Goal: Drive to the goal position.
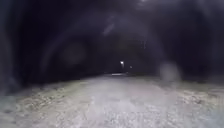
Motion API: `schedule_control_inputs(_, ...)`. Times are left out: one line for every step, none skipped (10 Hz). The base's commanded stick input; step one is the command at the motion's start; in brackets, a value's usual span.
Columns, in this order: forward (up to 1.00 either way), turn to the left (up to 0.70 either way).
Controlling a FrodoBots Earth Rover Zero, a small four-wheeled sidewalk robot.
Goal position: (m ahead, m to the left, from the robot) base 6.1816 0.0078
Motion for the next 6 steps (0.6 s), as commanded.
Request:
schedule_control_inputs(1.0, 0.0)
schedule_control_inputs(1.0, 0.01)
schedule_control_inputs(1.0, 0.02)
schedule_control_inputs(1.0, 0.02)
schedule_control_inputs(1.0, 0.02)
schedule_control_inputs(1.0, 0.03)
